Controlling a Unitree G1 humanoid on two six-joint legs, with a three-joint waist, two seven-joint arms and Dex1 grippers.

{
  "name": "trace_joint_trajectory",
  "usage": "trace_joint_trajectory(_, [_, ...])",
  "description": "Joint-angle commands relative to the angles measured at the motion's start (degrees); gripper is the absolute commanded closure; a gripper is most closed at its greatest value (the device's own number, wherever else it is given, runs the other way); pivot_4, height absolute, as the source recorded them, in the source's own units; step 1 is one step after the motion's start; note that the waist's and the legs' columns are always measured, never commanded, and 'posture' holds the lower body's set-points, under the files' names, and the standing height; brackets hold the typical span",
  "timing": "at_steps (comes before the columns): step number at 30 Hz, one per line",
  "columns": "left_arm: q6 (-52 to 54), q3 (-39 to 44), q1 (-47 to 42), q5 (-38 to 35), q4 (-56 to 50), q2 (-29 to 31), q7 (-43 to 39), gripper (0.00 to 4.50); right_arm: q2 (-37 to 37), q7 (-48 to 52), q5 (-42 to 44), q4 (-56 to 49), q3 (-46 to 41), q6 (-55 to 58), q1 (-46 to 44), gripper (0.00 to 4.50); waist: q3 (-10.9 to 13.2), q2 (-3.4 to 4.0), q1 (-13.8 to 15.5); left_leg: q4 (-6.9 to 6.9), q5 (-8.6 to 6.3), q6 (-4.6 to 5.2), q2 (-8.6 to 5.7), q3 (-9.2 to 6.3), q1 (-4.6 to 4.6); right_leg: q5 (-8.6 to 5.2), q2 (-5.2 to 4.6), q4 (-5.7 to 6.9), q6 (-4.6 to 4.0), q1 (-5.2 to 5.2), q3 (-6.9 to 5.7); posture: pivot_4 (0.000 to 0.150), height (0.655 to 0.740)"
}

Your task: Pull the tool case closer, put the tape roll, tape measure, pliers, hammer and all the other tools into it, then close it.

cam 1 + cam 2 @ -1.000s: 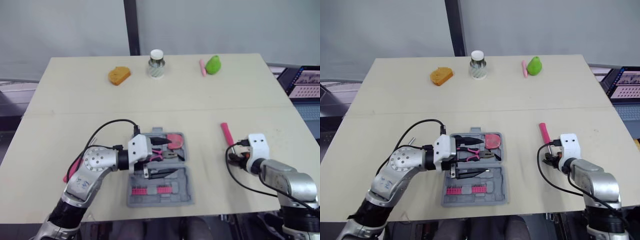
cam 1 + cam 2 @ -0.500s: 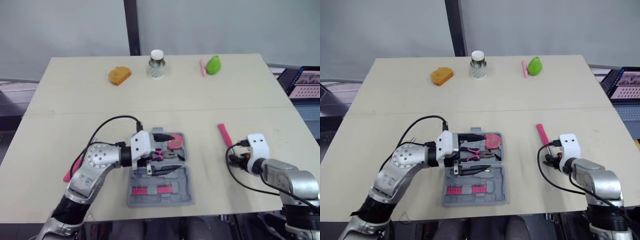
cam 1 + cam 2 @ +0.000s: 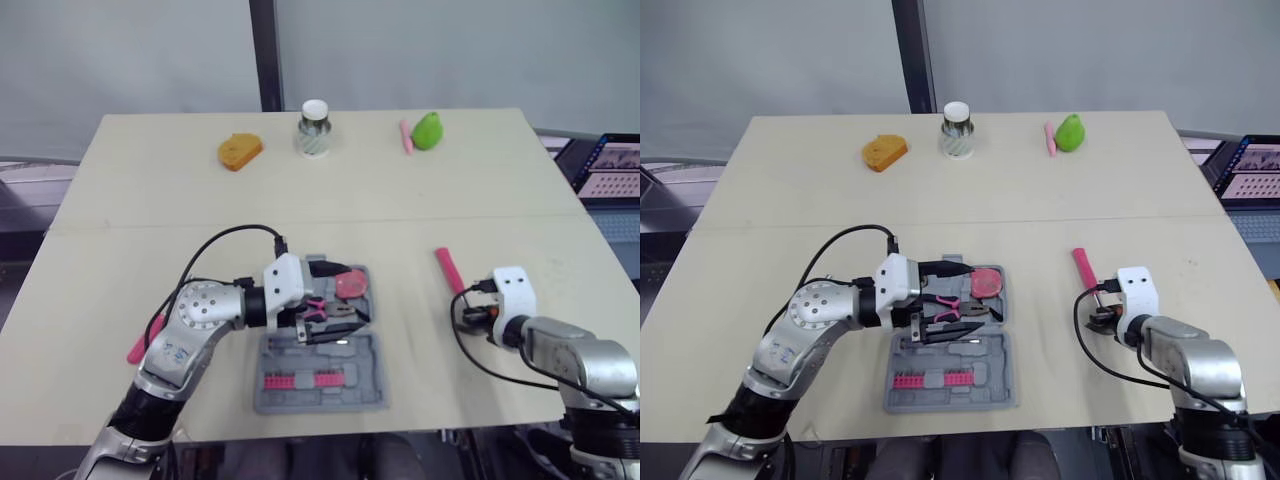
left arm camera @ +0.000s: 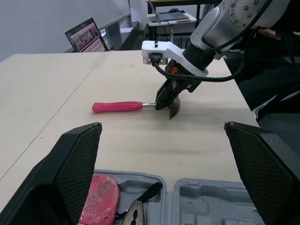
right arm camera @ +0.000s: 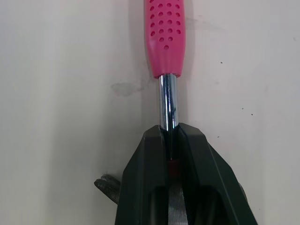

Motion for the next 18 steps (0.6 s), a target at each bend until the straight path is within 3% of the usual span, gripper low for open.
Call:
trace_joint_trajectory(1, [-0.8,2.2,2.2,0.0,-1.7,1.4,0.6,0.00,-4.1,4.2,-0.9,-2.4,3.9,-1.6,1.1,4.47,0.0,0.01,-0.1,0.00,0.00,0.00,0.00,0.00,0.00,0.00,0.00,0.00,0.00,0.00,0.00,0.150,0.7400])
trace_joint_trajectory(7, [-5.0,13.6,17.3,-0.9,-6.5,8.5,0.3,0.00,-17.7,16.8,1.9,-14.1,12.3,-2.0,-4.9,4.47,0.2,0.32,-1.3,-0.11,0.00,0.00,0.03,0.08,-0.11,0.00,0.01,-0.04,0.00,-0.21,0.05,0.150,0.7400])
trace_joint_trajectory(10, [-7.1,20.8,26.0,-2.4,-8.7,11.0,-0.3,0.00,-22.0,22.7,3.1,-19.6,18.6,-1.7,-10.8,4.47,0.2,0.33,-1.6,-0.01,0.01,-0.02,0.09,0.06,-0.61,0.00,0.04,0.06,-0.01,-0.74,0.06,0.150,0.7400])
trace_joint_trajectory(18, [-16.0,33.7,46.8,-4.1,-11.2,10.6,-4.0,0.00,-21.4,31.3,1.6,-29.1,39.0,1.9,-29.0,4.47,0.3,0.20,-0.4,0.22,0.00,0.00,0.01,-0.09,-0.74,0.00,-0.06,0.09,-0.01,-0.74,0.00,0.150,0.7400])
